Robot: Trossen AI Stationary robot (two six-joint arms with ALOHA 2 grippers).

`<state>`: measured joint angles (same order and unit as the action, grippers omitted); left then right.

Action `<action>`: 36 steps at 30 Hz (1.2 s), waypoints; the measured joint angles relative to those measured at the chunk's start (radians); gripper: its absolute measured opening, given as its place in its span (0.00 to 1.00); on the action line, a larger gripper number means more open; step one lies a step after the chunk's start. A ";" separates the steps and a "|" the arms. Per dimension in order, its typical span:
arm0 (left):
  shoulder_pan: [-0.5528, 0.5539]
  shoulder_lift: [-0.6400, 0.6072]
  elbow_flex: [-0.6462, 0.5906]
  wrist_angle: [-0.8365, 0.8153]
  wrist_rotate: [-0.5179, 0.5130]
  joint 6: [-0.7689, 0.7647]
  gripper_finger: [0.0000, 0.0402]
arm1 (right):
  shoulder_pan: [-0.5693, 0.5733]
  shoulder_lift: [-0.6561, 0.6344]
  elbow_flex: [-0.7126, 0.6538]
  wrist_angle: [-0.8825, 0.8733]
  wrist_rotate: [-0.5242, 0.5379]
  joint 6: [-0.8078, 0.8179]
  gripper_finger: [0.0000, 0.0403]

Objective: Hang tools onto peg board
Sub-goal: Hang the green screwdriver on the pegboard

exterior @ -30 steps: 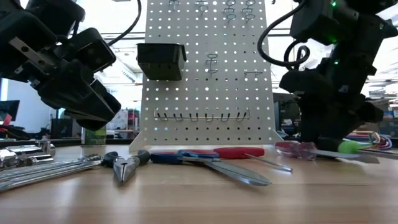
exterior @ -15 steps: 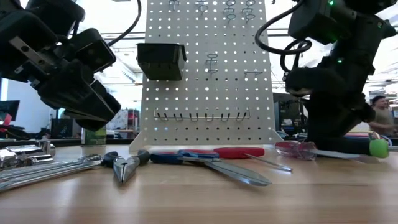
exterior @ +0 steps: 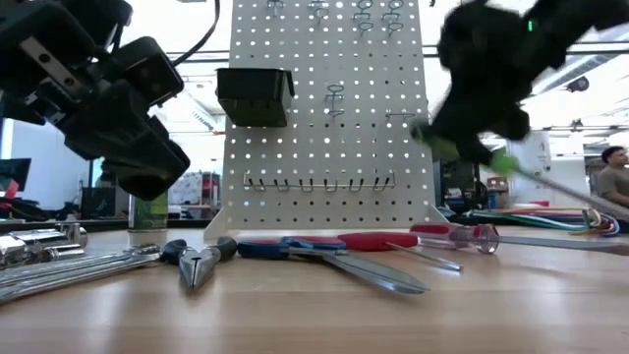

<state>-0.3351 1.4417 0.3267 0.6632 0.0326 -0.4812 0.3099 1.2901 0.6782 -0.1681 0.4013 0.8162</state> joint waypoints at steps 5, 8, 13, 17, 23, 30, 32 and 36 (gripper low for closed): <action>0.000 -0.050 0.000 -0.046 0.000 -0.006 0.00 | -0.008 -0.089 0.000 0.214 0.031 -0.195 0.23; 0.000 -0.104 0.000 -0.136 -0.007 -0.044 0.00 | -0.037 -0.138 0.031 0.367 -0.058 -0.372 0.23; -0.001 -0.207 0.000 -0.268 -0.088 -0.068 0.00 | -0.102 -0.169 0.176 0.381 -0.093 -0.606 0.23; -0.002 -0.273 0.000 -0.310 -0.126 -0.068 0.00 | -0.157 -0.144 0.316 0.349 -0.092 -0.763 0.23; -0.012 -0.305 0.000 -0.343 -0.173 -0.071 0.00 | -0.250 -0.083 0.569 0.256 -0.135 -0.910 0.23; -0.021 -0.240 0.000 -0.373 -0.208 -0.114 0.00 | -0.361 0.022 0.784 0.224 -0.274 -0.924 0.24; -0.027 -0.215 0.000 -0.375 -0.207 -0.126 0.00 | -0.390 0.055 0.842 0.215 -0.298 -0.926 0.24; -0.040 -0.163 0.000 -0.370 -0.207 -0.158 0.00 | -0.440 0.118 0.948 0.200 -0.377 -0.933 0.23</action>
<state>-0.3749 1.2791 0.3267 0.2930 -0.1745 -0.6396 -0.1299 1.4084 1.6260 0.0318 0.0243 -0.1173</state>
